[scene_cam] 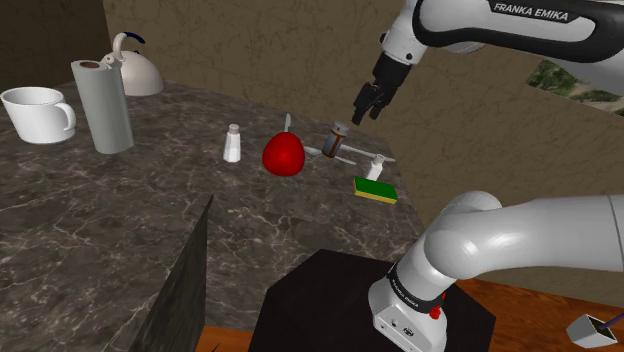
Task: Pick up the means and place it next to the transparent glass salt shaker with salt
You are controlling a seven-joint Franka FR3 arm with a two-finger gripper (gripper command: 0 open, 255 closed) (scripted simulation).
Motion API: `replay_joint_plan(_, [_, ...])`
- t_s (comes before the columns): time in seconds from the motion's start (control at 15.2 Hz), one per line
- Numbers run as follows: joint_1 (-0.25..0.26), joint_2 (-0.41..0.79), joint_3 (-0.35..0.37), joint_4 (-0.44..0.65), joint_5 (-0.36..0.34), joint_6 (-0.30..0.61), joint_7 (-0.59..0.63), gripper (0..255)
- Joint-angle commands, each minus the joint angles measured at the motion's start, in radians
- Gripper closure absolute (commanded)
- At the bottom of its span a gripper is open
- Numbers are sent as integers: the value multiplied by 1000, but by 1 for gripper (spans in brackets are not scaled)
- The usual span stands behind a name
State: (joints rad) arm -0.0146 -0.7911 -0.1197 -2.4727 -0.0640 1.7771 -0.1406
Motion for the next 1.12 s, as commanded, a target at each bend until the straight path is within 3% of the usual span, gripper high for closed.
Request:
replay_joint_plan(0.0, [0,10,-55,-23,-33,31,-96,0])
replay_joint_plan(0.59, [20,178,-314,-24,-148,202,-510,0])
replay_joint_plan(1.06, [98,424,-525,79,-127,342,-859,0])
